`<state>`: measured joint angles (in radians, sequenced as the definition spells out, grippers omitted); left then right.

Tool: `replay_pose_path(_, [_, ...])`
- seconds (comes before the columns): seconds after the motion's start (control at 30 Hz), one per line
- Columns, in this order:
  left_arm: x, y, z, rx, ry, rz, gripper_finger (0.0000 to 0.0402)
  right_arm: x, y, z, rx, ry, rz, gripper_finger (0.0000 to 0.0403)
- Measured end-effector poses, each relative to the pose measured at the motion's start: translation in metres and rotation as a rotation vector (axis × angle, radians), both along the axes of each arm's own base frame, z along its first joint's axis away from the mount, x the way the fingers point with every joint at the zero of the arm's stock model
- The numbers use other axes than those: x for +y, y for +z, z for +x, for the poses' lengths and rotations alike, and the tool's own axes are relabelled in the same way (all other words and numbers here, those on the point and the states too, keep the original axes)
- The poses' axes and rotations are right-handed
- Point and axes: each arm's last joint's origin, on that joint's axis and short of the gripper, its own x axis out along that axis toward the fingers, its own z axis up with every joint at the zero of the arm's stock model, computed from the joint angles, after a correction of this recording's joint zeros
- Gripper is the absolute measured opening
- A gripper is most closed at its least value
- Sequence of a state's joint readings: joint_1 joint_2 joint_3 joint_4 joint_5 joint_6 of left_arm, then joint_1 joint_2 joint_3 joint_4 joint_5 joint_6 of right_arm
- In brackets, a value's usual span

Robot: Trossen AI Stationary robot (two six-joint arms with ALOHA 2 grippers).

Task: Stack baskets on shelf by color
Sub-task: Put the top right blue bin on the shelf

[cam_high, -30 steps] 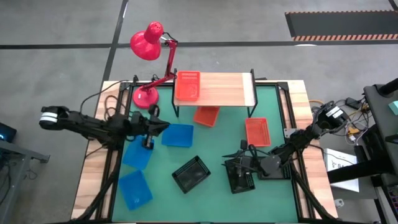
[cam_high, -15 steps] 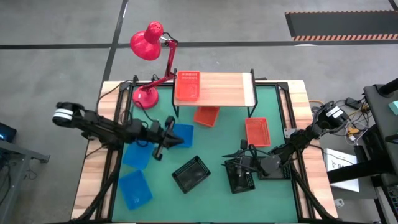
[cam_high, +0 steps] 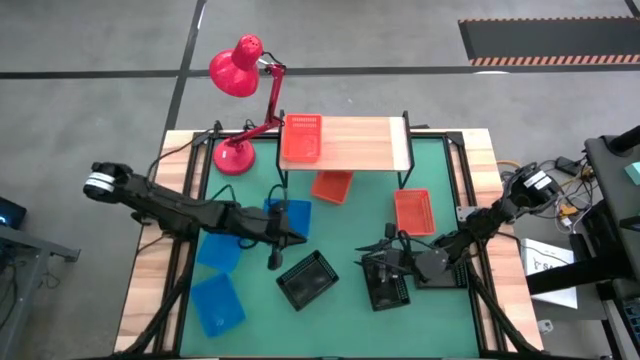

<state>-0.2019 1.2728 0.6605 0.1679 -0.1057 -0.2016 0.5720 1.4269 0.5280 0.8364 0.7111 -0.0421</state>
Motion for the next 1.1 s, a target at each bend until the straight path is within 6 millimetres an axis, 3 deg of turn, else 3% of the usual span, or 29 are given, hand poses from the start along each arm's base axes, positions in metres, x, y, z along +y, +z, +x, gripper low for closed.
replay_pose_path(0.23, [-0.001,0.023,-0.003,-0.044,-0.061,0.183,0.0,-0.01,0.009,0.026,0.202,-0.061,-0.062,0.0161])
replay_pose_path(0.43, [0.004,0.043,-0.015,-0.133,-0.071,0.396,0.0,-0.027,0.024,0.047,0.366,-0.006,-0.076,0.0166])
replay_pose_path(0.67, [0.011,0.066,-0.028,-0.252,0.027,0.609,0.0,-0.064,0.044,0.069,0.48,0.102,-0.134,0.0167])
replay_pose_path(0.87, [0.013,0.069,-0.029,-0.281,0.024,0.725,0.0,-0.102,0.064,0.088,0.468,0.188,-0.164,0.0167])
replay_pose_path(1.1, [0.015,0.079,-0.031,-0.342,0.036,0.857,0.0,-0.121,0.047,0.125,0.584,0.215,-0.284,0.0167])
